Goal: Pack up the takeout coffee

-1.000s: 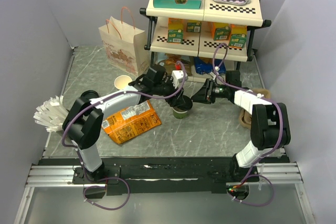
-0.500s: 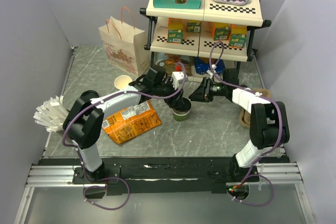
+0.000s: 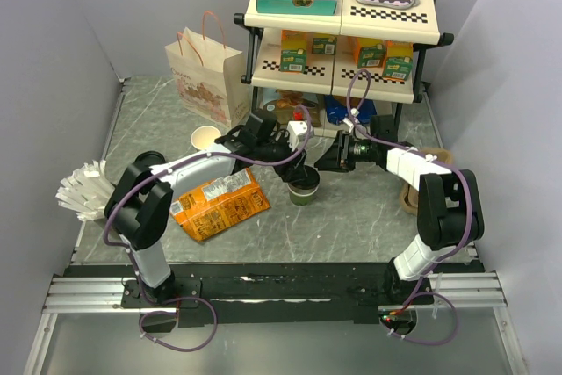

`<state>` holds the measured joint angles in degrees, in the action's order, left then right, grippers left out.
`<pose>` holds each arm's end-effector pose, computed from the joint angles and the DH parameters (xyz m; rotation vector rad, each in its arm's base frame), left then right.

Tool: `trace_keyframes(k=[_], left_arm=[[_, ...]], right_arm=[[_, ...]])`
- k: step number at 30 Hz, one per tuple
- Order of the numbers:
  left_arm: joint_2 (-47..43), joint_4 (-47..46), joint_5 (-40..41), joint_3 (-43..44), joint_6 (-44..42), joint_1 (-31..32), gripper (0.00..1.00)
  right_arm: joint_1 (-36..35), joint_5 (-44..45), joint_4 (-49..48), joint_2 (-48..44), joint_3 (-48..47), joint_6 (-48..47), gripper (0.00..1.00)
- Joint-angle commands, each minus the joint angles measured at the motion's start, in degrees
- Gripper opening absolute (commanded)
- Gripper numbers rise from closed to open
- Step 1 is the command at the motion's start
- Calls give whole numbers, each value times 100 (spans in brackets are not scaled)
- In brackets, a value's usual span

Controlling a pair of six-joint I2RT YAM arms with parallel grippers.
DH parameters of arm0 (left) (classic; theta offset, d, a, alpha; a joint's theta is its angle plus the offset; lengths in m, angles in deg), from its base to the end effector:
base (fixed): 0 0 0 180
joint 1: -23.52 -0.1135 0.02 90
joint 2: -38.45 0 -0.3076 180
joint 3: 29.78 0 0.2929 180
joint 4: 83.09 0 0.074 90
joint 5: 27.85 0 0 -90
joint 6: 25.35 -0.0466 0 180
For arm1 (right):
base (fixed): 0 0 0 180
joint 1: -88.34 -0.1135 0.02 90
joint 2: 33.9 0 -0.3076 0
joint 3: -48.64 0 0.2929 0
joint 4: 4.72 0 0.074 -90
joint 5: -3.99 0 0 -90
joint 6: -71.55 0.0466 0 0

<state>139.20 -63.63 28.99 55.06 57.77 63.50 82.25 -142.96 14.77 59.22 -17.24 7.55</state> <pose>0.3294 -0.3094 0.2700 1.1887 1.8896 -0.9543 0.3591 0.0776 0.2142 -0.0897 2.3486 1.4496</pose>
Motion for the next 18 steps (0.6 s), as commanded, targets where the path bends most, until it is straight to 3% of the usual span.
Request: trace_keyframes(k=[1, 6, 14, 18], left_arm=[[-284, 71, -190, 20, -147, 18, 65], [-319, 45, -216, -33, -165, 18, 64], [-354, 45, -251, -50, -165, 18, 64], [-389, 45, -278, -112, -130, 18, 63]], right_arm=[[-15, -18, -405, -434, -114, -427, 37], [11, 0, -389, -1206, 176, -1472, 37], [-252, 271, 482, -2752, 1106, -4751, 23], [-891, 482, 771, -3447, 1556, -6260, 21]])
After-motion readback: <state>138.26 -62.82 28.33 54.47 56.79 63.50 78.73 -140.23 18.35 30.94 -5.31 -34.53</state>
